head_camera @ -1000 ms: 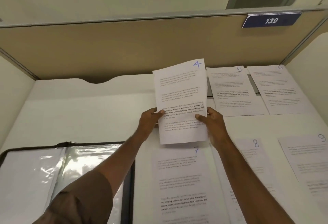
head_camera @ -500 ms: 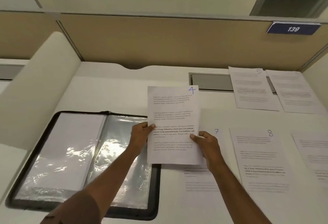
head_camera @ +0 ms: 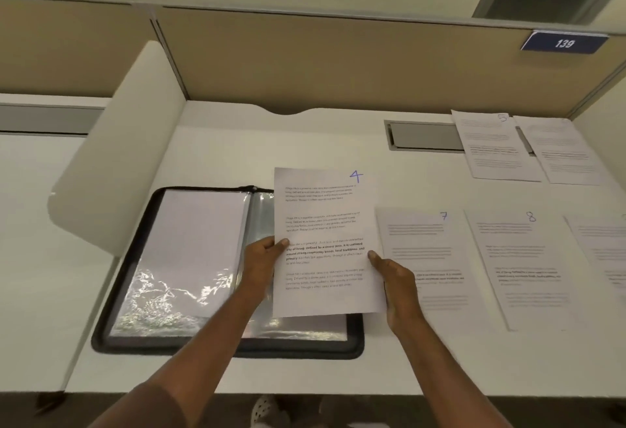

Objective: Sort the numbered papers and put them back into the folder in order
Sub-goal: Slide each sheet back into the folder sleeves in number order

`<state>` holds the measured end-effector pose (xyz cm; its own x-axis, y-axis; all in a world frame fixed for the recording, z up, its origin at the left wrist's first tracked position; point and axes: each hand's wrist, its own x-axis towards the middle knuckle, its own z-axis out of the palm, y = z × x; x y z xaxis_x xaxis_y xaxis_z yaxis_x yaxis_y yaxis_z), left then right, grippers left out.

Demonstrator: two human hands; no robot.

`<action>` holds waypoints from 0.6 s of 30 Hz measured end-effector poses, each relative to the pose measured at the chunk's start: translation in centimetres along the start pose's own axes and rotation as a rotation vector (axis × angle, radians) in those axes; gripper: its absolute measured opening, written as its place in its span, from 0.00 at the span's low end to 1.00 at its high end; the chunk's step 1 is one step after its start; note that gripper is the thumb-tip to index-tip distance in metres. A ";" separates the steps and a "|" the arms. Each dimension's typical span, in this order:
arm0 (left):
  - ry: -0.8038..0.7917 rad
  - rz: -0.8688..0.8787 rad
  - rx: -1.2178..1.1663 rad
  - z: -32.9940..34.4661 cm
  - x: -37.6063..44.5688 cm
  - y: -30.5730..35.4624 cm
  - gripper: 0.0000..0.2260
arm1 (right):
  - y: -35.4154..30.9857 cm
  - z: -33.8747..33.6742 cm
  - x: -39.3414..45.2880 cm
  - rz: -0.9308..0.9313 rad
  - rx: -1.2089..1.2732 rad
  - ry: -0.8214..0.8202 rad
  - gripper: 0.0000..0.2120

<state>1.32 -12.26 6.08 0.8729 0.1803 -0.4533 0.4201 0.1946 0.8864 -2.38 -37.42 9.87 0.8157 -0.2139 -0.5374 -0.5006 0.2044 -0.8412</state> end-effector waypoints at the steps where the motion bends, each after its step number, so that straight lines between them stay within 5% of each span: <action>1: 0.010 -0.002 -0.012 -0.8 -0.4 0.0 0.08 | 0.7 0.7 -1.3 0.017 0.076 -0.014 0.13; 14: 0.079 -0.012 -0.035 -8.5 -4.8 -2.2 0.07 | 10.5 9.4 -12.3 0.144 0.609 0.047 0.25; 18: 0.093 -0.016 -0.041 -9.9 -5.7 -3.2 0.03 | 11.8 10.6 -14.2 0.141 0.551 0.010 0.27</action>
<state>-7.46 -4.36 4.95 0.8384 0.2655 -0.4761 0.4217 0.2374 0.8751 -16.78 -21.82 8.24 0.7479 -0.1571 -0.6450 -0.3768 0.6995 -0.6072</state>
